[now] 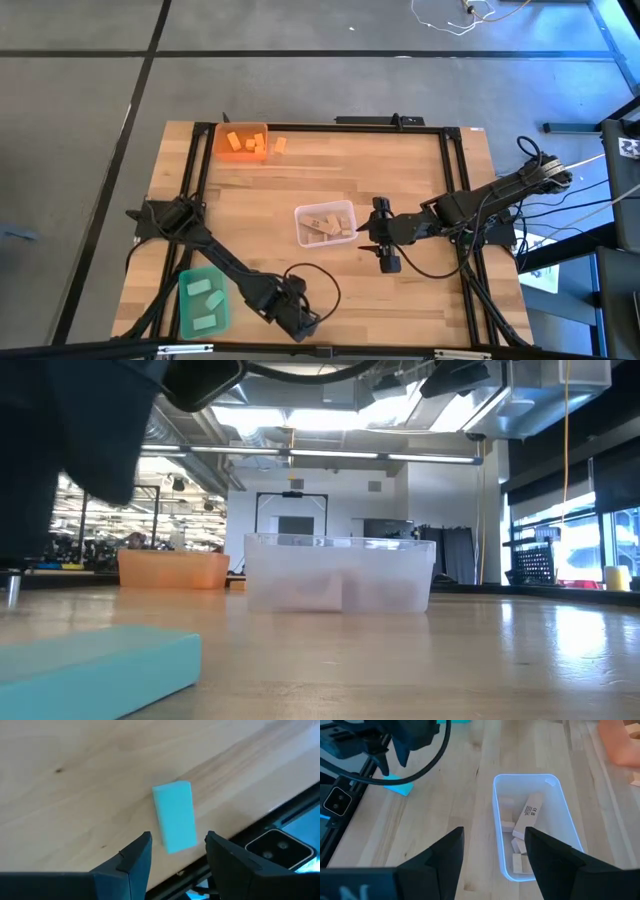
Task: Sort & place blocks by color
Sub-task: Put the blue block into the green bin
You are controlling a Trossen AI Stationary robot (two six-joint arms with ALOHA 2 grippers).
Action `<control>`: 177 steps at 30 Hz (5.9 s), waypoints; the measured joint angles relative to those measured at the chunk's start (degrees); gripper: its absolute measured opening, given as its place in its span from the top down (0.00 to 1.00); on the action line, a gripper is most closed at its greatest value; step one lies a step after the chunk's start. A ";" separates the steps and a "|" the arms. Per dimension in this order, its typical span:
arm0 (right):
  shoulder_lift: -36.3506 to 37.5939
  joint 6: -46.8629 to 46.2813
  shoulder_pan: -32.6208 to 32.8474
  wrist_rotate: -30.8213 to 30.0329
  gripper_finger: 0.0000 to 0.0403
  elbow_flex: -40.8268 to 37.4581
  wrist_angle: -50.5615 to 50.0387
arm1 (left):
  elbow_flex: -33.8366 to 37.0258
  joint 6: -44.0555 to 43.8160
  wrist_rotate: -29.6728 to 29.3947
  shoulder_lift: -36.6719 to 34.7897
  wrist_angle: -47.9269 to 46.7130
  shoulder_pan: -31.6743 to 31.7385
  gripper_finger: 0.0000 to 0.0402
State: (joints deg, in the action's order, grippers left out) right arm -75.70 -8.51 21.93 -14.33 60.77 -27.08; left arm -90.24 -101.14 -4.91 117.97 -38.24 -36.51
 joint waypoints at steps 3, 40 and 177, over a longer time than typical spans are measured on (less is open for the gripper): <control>0.00 0.00 -0.02 0.00 0.48 0.00 0.00 | 0.00 1.23 -0.57 0.04 1.51 0.14 0.56; 0.00 0.00 -0.01 0.00 0.48 0.00 0.44 | 0.07 2.12 -0.50 4.44 5.07 0.13 0.56; -0.04 0.71 -0.02 -0.02 0.48 -0.04 2.91 | 0.07 17.49 -3.25 -17.13 -37.77 -16.66 0.68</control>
State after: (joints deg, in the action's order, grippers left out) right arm -75.74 -7.81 21.91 -14.35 60.73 -24.18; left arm -90.17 -83.65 -8.16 100.85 -76.01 -53.17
